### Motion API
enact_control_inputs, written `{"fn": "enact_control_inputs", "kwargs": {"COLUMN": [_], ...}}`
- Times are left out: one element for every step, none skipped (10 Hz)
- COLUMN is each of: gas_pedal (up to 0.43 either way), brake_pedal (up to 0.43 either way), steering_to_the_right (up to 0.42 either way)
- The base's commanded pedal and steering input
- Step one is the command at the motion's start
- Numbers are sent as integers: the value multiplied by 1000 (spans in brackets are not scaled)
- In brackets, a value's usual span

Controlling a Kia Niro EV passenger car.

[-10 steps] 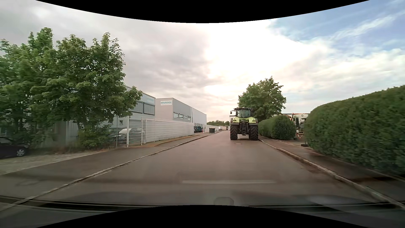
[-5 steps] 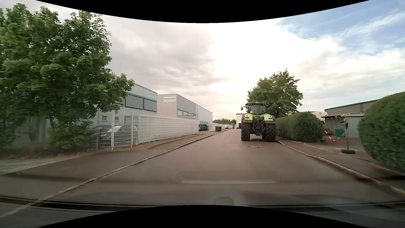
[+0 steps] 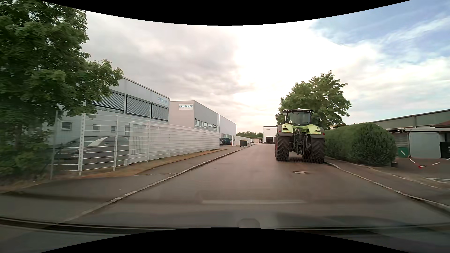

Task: Follow the waypoints while adhering to traffic rules and regulations

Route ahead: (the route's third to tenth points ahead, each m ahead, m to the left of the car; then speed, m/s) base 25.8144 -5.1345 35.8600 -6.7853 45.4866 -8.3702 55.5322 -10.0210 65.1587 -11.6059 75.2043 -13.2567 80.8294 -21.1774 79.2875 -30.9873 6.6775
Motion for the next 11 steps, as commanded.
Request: {"fn": "enact_control_inputs", "kwargs": {"gas_pedal": [138, 138, 138, 138, 138, 138, 138, 138, 138, 138, 138], "brake_pedal": [0, 0, 0, 0, 0, 0, 0, 0, 0, 0, 0], "steering_to_the_right": [30, 35, 36, 34, 32, 27, 19, 19, 23, 29, 37]}}
